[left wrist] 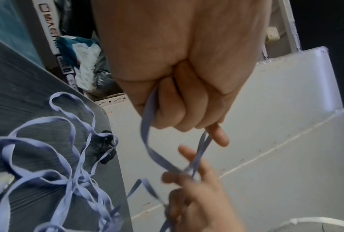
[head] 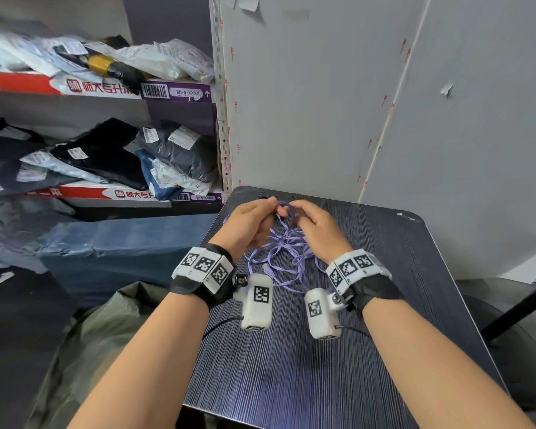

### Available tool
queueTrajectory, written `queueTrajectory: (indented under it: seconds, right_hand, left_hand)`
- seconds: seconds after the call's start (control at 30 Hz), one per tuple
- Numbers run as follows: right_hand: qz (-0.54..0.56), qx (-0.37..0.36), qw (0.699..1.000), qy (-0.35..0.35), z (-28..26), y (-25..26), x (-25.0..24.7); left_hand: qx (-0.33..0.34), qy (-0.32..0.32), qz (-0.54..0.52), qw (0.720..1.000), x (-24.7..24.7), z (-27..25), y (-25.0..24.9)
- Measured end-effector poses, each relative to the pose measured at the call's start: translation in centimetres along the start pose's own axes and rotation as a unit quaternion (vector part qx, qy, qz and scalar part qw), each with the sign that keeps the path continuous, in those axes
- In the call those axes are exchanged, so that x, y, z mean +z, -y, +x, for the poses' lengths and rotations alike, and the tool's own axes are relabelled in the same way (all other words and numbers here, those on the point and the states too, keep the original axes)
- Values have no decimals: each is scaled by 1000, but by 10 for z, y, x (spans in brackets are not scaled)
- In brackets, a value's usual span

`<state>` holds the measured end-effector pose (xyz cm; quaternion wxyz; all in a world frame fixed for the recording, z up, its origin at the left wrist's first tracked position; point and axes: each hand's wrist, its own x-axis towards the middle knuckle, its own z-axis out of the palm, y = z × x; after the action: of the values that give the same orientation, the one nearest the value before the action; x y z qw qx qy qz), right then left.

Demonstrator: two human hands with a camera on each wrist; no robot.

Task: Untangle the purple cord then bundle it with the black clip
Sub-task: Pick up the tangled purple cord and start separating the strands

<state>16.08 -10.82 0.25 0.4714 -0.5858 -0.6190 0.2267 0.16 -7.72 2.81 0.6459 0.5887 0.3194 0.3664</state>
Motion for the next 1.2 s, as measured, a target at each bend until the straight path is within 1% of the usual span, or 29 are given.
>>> queueTrajectory:
  seconds: [0.1,0.23,0.3,0.4,0.47,0.53,0.6,0.67,0.77,0.83,0.87,0.9,0.93,0.97,1.0,1.03,1.2]
  right_hand:
    - [-53,47,997,29,-4,-14,-6]
    - [-123,105,983,81,-10,-29,-6]
    - [-150,124,978,71,-11,-33,-5]
    - [-220,122,967,26,-11,-40,-8]
    - [-272,134,953,10,-12,-45,-12]
    - [-342,153,927,7,-12,-45,-15]
    - [-393,155,906,10,-9,-40,-15]
    - [-407,132,904,12,-6,-31,-9]
    - [-368,81,926,-10,-1,-7,5]
    - [-326,30,944,-28,7,9,16]
    - [-293,9,956,-25,10,15,21]
    - [-230,-2,973,-14,13,21,26]
    - [-132,9,991,0,15,26,30]
    - [-23,38,999,15,14,33,33]
    - [60,66,996,20,12,35,35]
    - [97,74,992,15,11,36,35]
    - [45,0,998,-37,9,23,27]
  left_hand:
    - [31,-64,-69,995,-11,3,1]
    - [61,-141,-95,984,-21,6,1]
    - [71,-170,-110,977,-22,7,0]
    - [82,-227,-133,961,-31,6,-4]
    - [88,-255,-134,954,-39,5,-7]
    - [92,-257,-124,954,-45,4,-9]
    - [89,-228,-97,965,-45,4,-8]
    - [91,-182,-69,977,-40,4,-8]
    - [97,-127,-40,986,-29,4,-10]
    - [98,-106,-26,989,-21,4,-13]
    - [98,-99,-18,990,-18,4,-14]
    - [98,-94,-10,991,-15,4,-15]
    - [99,-91,-6,991,-14,4,-16]
    - [98,-91,-7,991,-13,4,-17]
    - [97,-92,-11,991,-13,4,-18]
    - [96,-94,-17,991,-14,3,-19]
    - [86,-91,-47,991,-19,0,-21]
